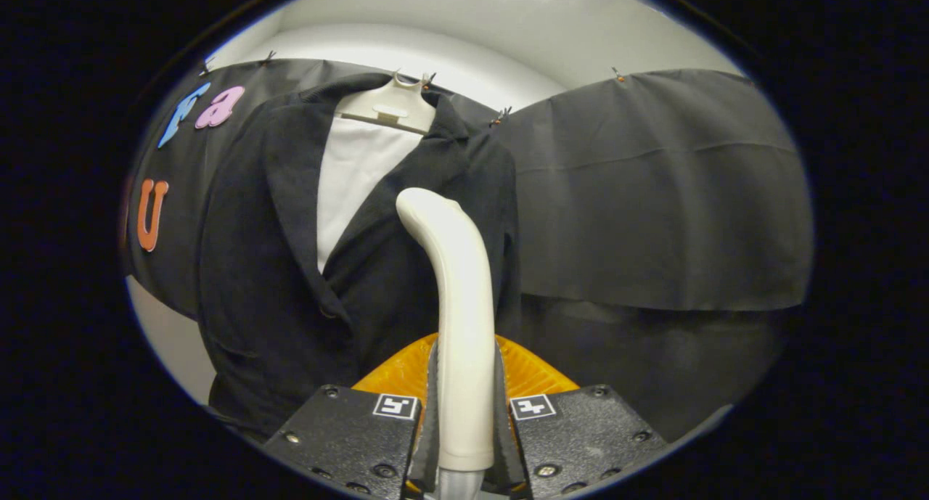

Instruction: Iron the clothes twice with a garment steamer, once on the left side and once on the right side.

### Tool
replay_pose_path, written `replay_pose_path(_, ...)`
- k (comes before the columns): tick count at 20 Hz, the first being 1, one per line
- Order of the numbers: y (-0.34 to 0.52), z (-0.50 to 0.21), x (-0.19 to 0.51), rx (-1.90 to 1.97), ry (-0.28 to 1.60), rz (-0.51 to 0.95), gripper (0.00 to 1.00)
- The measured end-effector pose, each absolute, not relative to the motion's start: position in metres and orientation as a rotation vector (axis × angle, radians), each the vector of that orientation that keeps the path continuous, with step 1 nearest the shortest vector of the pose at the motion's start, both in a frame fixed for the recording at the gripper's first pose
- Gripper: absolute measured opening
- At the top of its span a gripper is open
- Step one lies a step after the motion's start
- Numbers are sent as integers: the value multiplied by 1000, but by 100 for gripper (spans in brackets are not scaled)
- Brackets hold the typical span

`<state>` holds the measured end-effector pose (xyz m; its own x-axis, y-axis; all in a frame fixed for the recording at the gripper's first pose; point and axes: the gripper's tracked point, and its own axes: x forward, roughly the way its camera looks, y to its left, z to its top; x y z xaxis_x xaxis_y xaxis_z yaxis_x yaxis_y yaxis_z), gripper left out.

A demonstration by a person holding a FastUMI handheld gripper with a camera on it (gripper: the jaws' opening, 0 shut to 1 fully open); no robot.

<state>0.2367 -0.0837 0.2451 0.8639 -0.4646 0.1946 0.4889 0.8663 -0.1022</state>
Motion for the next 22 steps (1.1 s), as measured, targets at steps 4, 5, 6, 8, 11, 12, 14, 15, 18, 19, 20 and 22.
replay_pose_path(4, -83, 222, 235, -149, -123, -508, 33)
replay_pose_path(5, -83, 215, 234, -144, -108, -506, 33)
replay_pose_path(6, -84, 207, 233, -140, -93, -507, 33)
replay_pose_path(8, -87, 196, 233, -139, -70, -512, 33)
replay_pose_path(11, -88, 177, 230, -132, -41, -516, 33)
replay_pose_path(12, -88, 172, 228, -129, -33, -517, 33)
replay_pose_path(14, -88, 160, 227, -119, -11, -519, 33)
replay_pose_path(15, -88, 156, 227, -118, -2, -519, 33)
replay_pose_path(18, -89, 145, 229, -120, 21, -516, 33)
replay_pose_path(19, -90, 141, 230, -121, 29, -516, 33)
replay_pose_path(20, -91, 138, 232, -126, 36, -518, 33)
replay_pose_path(22, -90, 130, 235, -139, 51, -517, 33)
